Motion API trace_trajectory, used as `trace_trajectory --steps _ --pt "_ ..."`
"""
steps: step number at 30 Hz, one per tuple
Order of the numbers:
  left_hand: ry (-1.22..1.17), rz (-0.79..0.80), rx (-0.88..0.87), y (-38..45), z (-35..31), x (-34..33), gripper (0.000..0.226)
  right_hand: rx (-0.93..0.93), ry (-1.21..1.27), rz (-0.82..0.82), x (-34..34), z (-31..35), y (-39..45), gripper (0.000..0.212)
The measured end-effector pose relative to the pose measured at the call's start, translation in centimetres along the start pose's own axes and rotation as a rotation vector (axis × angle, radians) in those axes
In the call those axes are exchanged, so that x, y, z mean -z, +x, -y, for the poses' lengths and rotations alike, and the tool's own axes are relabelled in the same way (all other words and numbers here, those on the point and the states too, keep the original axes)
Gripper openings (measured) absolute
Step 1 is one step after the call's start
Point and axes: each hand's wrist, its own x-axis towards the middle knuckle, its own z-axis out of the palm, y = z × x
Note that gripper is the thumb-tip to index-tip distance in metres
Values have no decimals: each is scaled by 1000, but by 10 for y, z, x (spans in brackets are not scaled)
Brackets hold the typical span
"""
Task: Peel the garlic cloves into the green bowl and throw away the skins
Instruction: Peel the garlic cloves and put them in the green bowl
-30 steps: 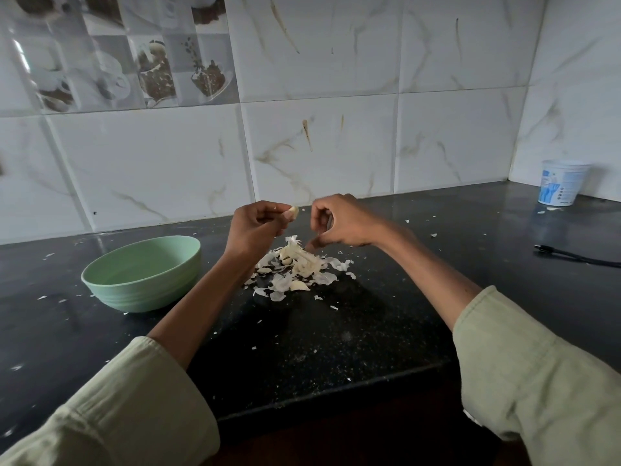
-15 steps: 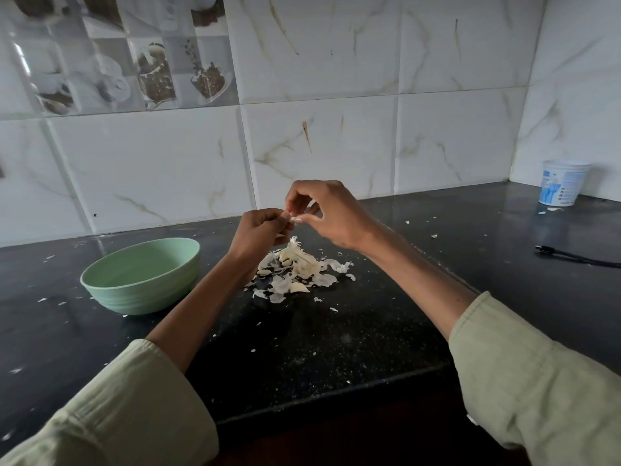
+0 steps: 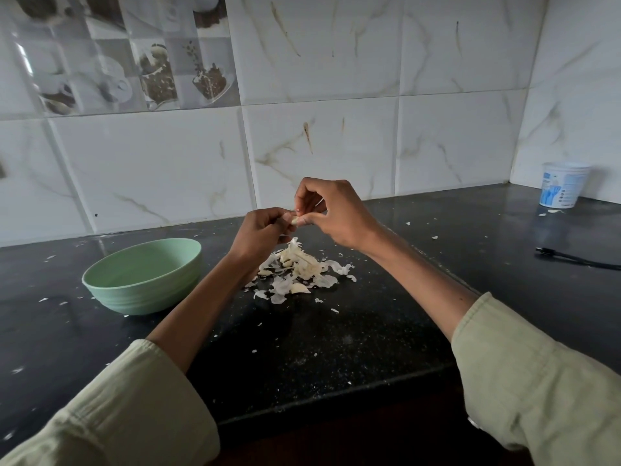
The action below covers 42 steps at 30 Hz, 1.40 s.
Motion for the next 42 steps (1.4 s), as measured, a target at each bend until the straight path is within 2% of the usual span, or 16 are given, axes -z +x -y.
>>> trace_trajectory --steps 8,12,16,19,21,25,28,31,36,39,42 --pt "-6 -53 -62 -3 -4 2 17 -40 -23 -24 -1 -3 0 29" --pt "-71 -88 -31 -2 -3 2 12 -35 -84 -44 -4 -5 1 38" --pt "-253 -97 77 -3 -2 -1 14 -50 -138 -60 -5 -8 0 37" --pt "-493 -173 210 -3 -7 -6 10 -59 -141 -99 -8 -6 1 36" --pt "-599 -209 277 -4 -10 -9 16 -62 -142 -105 -11 -5 0 35" --pt "-666 -266 314 -5 -11 -12 31 -64 -170 -119 -15 -5 -1 33" --pt "-722 -298 320 -6 -12 -14 23 -39 -186 -150 -18 -1 -2 31" --pt "-729 -327 326 -8 -14 -17 9 -44 -179 -170 -20 1 -2 30" --pt "-669 -405 334 -1 -10 -15 23 -41 -144 -98 -31 5 -4 33" --pt "-627 -363 319 -1 -7 -13 13 -57 -79 -68 -28 4 -4 29" --pt "-595 -313 314 0 -3 -9 21 -75 -22 -26 -16 -1 -1 24"
